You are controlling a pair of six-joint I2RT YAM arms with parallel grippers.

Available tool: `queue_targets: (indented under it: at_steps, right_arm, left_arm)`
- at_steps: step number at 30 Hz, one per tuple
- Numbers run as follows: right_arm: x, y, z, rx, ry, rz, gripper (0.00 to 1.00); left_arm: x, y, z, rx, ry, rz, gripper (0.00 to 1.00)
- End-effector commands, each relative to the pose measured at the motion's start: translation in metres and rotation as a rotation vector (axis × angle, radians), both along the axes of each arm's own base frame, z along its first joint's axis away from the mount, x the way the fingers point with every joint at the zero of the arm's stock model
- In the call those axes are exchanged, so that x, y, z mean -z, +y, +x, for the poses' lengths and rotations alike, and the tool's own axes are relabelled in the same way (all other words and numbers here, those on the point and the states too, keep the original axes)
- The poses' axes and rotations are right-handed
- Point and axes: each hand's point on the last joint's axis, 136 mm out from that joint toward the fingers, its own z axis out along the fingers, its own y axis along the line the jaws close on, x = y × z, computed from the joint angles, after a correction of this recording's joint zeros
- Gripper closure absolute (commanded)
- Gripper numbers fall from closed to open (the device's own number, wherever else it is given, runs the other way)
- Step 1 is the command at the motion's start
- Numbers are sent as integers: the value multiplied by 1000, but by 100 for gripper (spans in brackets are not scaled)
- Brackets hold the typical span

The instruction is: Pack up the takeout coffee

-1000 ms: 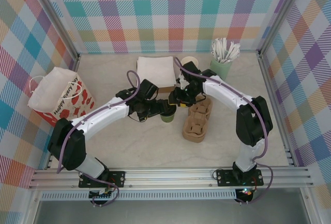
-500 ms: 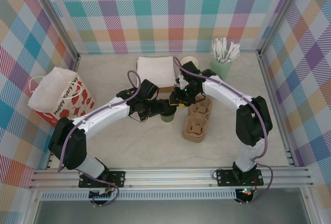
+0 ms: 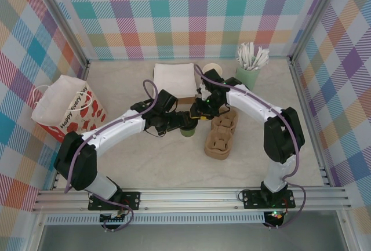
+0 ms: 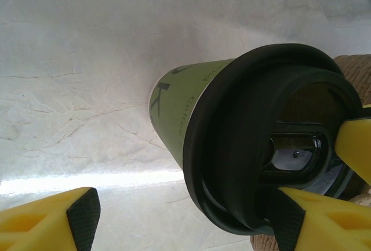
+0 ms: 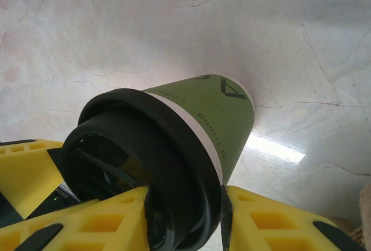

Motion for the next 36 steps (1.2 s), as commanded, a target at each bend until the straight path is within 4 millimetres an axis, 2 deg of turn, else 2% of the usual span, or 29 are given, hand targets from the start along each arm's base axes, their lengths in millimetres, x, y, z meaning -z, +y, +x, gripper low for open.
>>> queue_targets:
  at_steps: [1, 14, 20, 23, 29, 36]
  right_arm:
    - [32, -15, -22, -17, 113, -125, 66]
    - [53, -34, -34, -24, 167, -229, 66]
    - [49, -35, -32, -33, 149, -233, 66]
    - [36, -25, -23, -40, 109, -186, 65]
    - [5, -4, -4, -56, 31, -87, 63]
    - [-20, 4, 12, -64, -28, -55, 56]
  left_arm:
    - [37, 22, -18, -13, 100, 114, 22]
    - [51, 32, -28, -26, 129, 138, 24]
    - [54, 33, -33, -35, 135, 126, 25]
    - [41, 26, -26, -32, 103, 86, 25]
    - [-5, 13, -4, -17, 3, 36, 19]
    - [-44, 15, 11, -18, -69, 18, 9]
